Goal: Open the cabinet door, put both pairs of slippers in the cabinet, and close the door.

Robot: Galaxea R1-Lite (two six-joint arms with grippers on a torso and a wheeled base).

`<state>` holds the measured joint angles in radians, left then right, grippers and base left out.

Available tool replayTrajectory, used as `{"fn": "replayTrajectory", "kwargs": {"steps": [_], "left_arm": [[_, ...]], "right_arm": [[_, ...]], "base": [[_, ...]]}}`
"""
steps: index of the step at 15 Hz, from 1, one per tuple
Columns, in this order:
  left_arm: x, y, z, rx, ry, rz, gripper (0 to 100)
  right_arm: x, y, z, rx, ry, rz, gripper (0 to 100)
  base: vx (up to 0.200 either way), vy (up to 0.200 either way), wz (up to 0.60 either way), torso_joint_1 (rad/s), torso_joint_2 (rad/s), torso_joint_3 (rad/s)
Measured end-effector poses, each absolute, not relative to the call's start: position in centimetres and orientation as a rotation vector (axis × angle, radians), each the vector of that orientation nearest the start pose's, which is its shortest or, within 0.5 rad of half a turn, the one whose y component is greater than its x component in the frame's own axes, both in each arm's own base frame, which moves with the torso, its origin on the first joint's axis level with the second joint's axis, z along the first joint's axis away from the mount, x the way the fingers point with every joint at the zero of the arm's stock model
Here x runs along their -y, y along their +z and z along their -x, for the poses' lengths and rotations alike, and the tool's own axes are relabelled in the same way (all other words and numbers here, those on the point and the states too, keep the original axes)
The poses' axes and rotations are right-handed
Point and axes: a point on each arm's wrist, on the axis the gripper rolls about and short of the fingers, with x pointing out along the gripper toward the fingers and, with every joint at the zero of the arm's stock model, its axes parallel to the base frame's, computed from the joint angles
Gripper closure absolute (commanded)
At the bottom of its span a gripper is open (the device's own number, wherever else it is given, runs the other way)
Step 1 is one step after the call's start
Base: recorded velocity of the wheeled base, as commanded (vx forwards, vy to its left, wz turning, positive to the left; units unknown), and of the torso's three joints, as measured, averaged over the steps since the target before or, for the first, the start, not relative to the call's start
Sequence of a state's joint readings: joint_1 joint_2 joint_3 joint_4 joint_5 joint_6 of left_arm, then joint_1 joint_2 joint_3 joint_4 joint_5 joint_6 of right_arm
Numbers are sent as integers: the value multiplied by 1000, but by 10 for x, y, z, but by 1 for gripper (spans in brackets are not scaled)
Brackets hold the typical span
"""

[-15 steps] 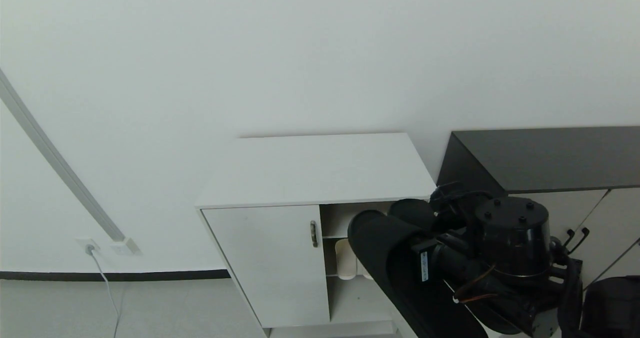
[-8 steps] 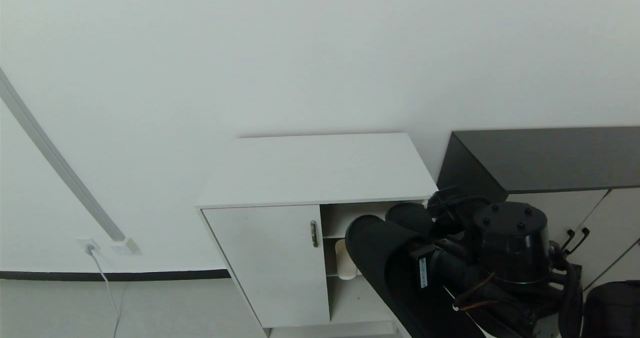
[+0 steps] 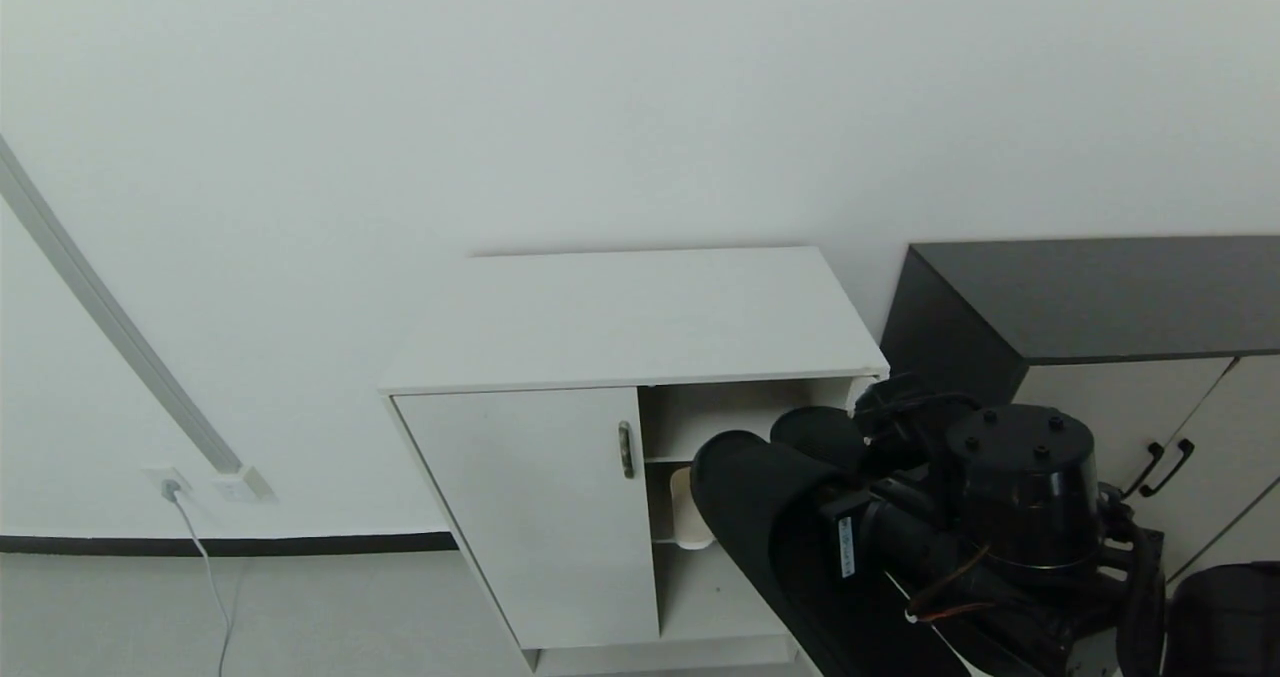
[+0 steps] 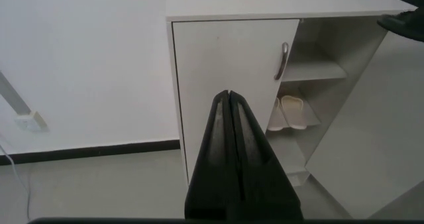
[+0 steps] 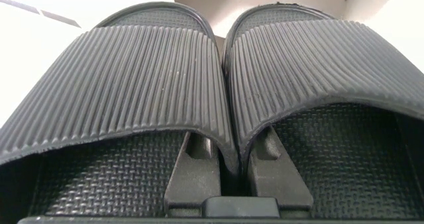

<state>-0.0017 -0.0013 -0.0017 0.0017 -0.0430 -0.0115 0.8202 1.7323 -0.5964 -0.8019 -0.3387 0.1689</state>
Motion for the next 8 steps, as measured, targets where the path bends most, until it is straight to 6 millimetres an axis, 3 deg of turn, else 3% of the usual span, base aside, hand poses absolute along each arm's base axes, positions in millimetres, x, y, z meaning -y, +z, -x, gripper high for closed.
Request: {"fn": "replayTrajectory", "kwargs": {"steps": [8], "left_arm": [[1,76,23,1,-45,12,100]], "right_arm": [[-204,136,-200,-324,450,22,100]], "base": [[0,0,0,-209,495,287]]}}
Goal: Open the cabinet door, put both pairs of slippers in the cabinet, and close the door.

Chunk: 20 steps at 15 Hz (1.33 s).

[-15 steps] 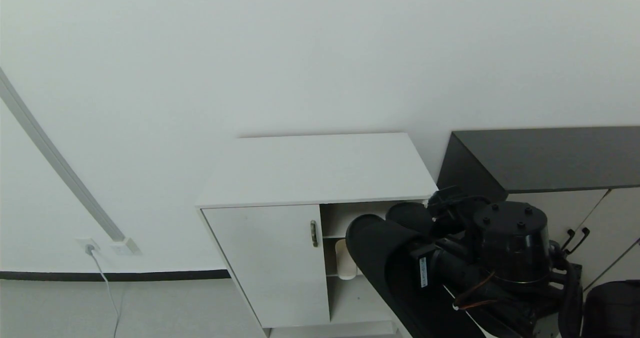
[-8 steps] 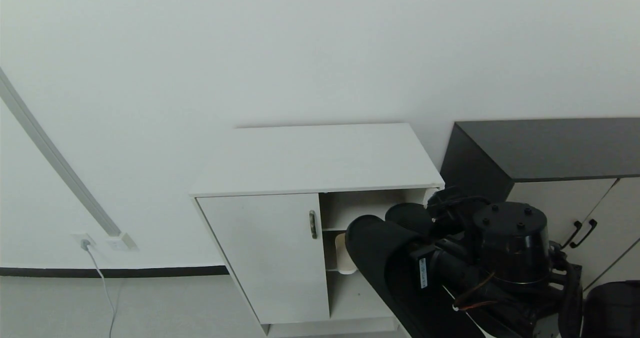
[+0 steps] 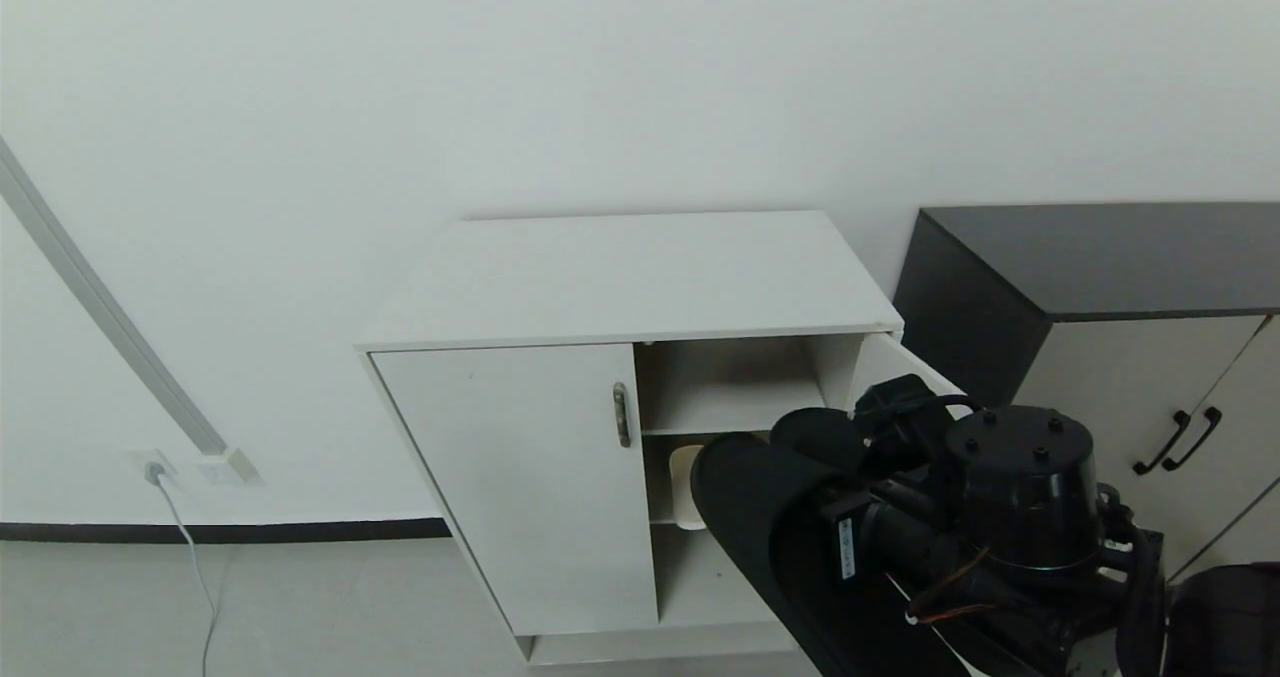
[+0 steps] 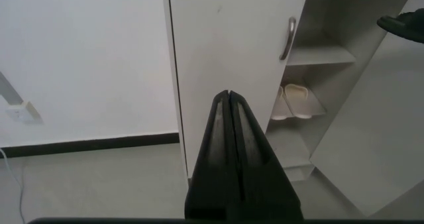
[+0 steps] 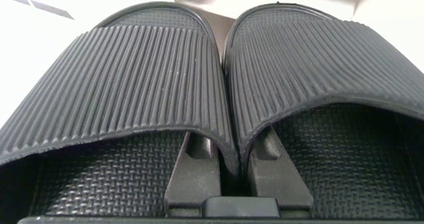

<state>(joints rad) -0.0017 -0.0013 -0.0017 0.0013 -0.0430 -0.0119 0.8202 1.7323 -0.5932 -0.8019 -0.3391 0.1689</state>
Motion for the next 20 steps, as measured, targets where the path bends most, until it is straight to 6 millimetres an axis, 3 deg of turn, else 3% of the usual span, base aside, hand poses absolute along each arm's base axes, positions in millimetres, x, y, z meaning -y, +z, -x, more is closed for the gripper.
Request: {"fn": "replayTrajectory", "kwargs": {"steps": [11,20], "left_arm": [[1,76,23,1,-45,12,100],[1,76,23,1,-44,11,100]], "right_arm": [[-204,133,-200,-330,450,26,100],[-210,131,-196,-312,477,25,100]], "base": [[0,0,0,-189,511,319],[0,0,0,-117,465,346]]}}
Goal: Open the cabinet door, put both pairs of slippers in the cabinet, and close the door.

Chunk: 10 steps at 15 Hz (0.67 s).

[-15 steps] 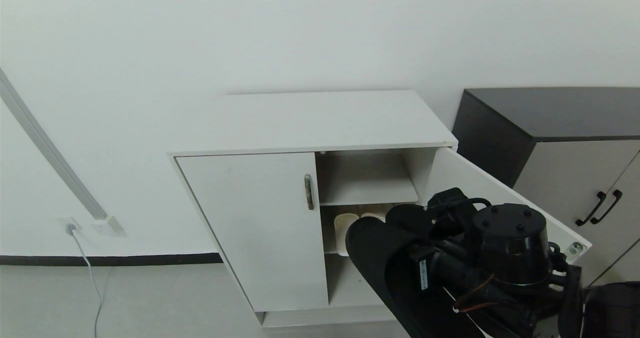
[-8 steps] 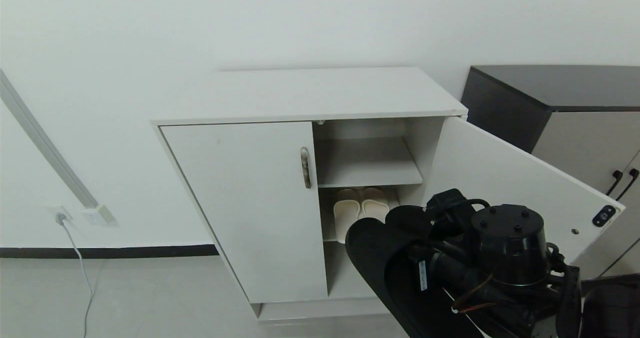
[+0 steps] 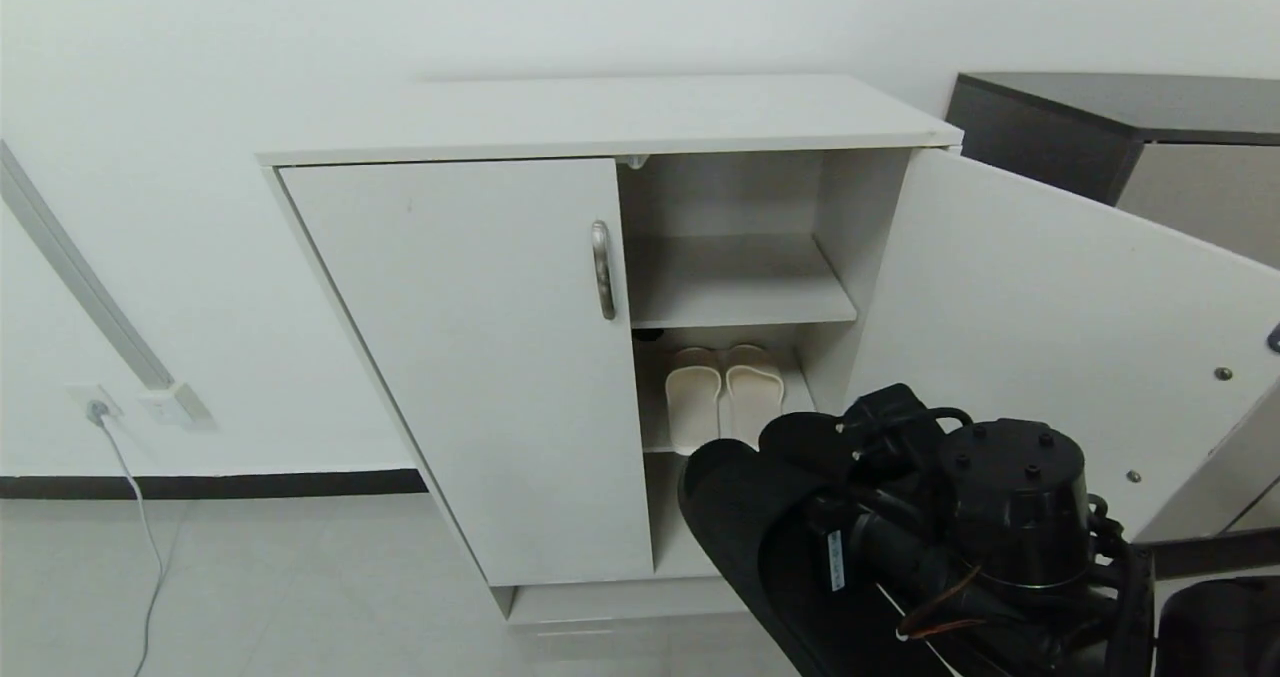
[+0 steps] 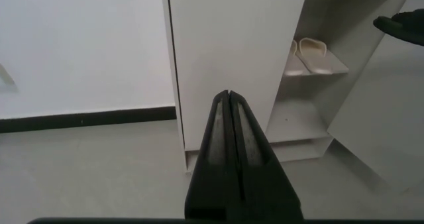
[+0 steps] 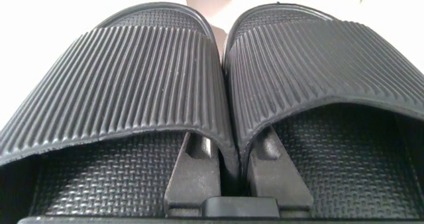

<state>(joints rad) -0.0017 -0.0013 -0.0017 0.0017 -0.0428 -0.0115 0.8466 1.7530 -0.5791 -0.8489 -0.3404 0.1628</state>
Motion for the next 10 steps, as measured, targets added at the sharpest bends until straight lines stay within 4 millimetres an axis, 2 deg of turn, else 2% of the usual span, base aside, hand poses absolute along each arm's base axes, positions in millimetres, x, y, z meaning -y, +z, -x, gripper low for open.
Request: {"fn": "replayTrajectory", "kwargs": {"steps": [5,8,10], "left_arm": [[1,76,23,0,-44,11,100],[1,76,23,1,-45,12,100],[1,76,23,1,-44,11,100]], "right_arm": [[-214,120,-200,-311,476,25,100],[-219,115,-206,-259,438,22,100],[-228,112,-214,-220,350,38,100]], "base": [[0,0,0,-25,409,377],[0,0,0,2,86,88],[0,0,0,0,0,0]]}}
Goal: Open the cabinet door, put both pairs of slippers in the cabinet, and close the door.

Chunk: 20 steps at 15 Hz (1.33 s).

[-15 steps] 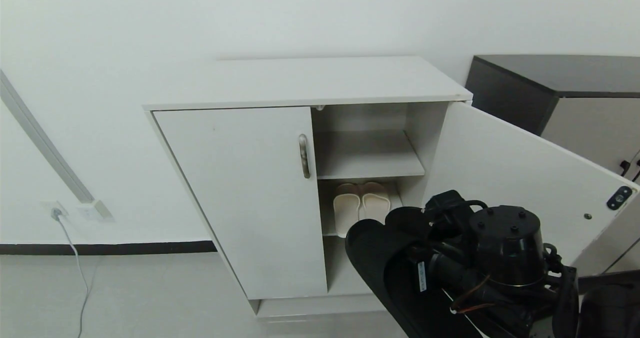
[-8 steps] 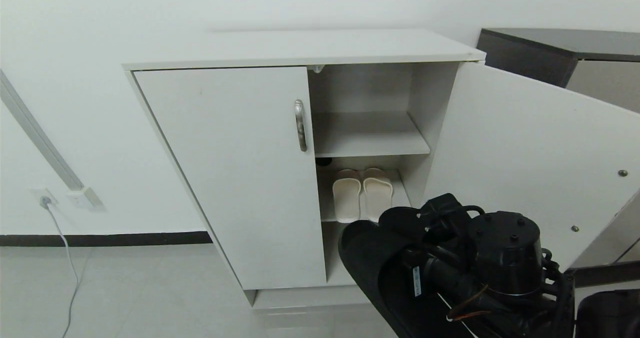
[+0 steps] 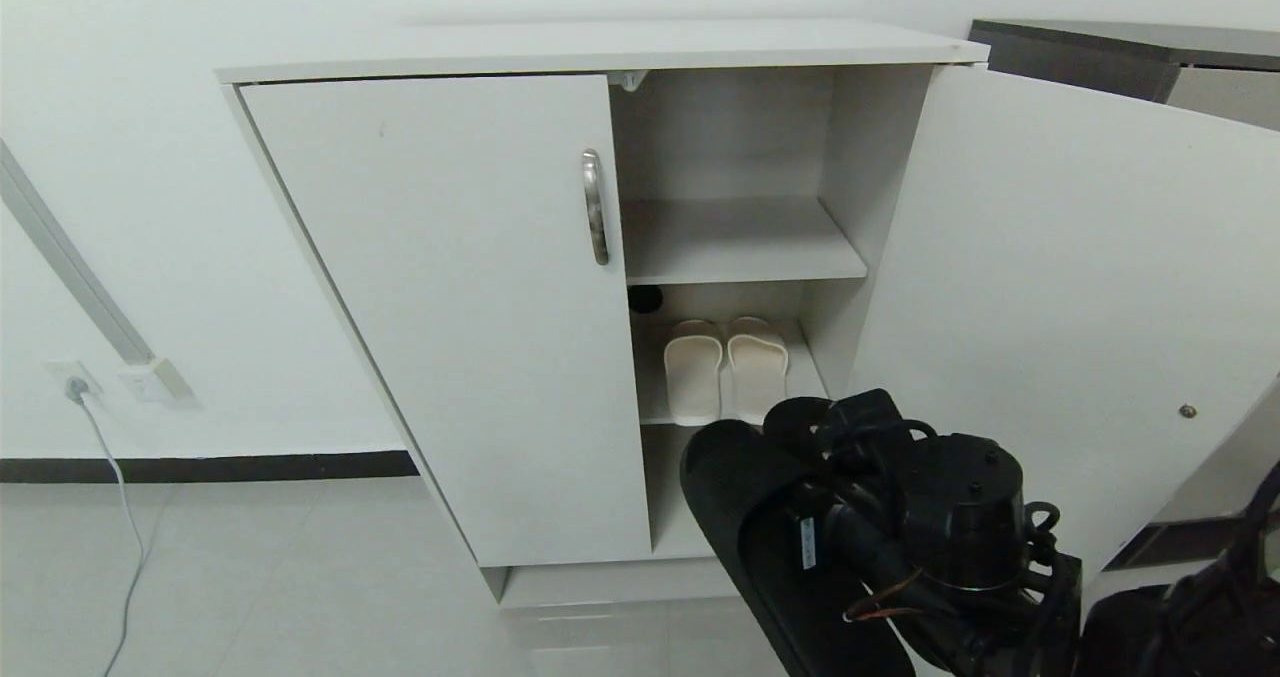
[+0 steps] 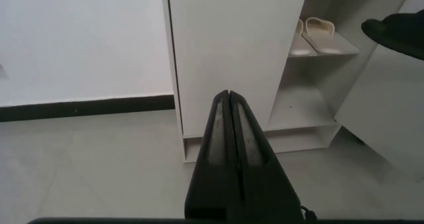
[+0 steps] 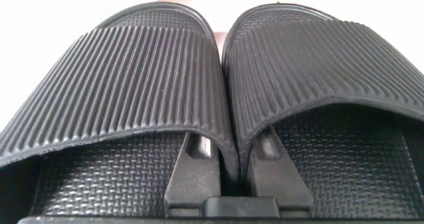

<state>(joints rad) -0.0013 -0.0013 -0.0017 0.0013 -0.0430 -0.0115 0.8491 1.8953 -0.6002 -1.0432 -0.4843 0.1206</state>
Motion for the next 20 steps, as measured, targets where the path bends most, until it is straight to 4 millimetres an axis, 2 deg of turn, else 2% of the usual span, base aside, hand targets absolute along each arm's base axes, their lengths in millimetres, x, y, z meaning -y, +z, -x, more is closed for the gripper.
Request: {"fn": "replayTrajectory", "kwargs": {"steps": [4,6,9,11,13,18,20], "left_arm": [[1,76,23,1,-45,12,100],[1,76,23,1,-45,12,100],[1,76,23,1,-44,12,100],[1,76,23,1,-44,11,100],[1,76,23,1,-44,10,100],[1,76,23,1,-44,8,100],[1,76,23,1,-44,8,100]], "right_arm": [[-258,115,-235,-324,156,24,100],[-273,135,-247,-314,43,-8,100],[-288,177,-260,-218,4,-28,100],[-291,199,-263,-170,8,-36,100],[-291,213,-264,-141,12,-54,100],[-289,225,-261,-134,26,-33,100],[-288,226,-260,-147,26,-19,100]], "base": [[0,0,0,0,0,0],[0,0,0,0,0,0],[0,0,0,0,0,0],[0,0,0,0,0,0],[0,0,0,0,0,0],[0,0,0,0,0,0],[200,0,0,2,2,2]]}}
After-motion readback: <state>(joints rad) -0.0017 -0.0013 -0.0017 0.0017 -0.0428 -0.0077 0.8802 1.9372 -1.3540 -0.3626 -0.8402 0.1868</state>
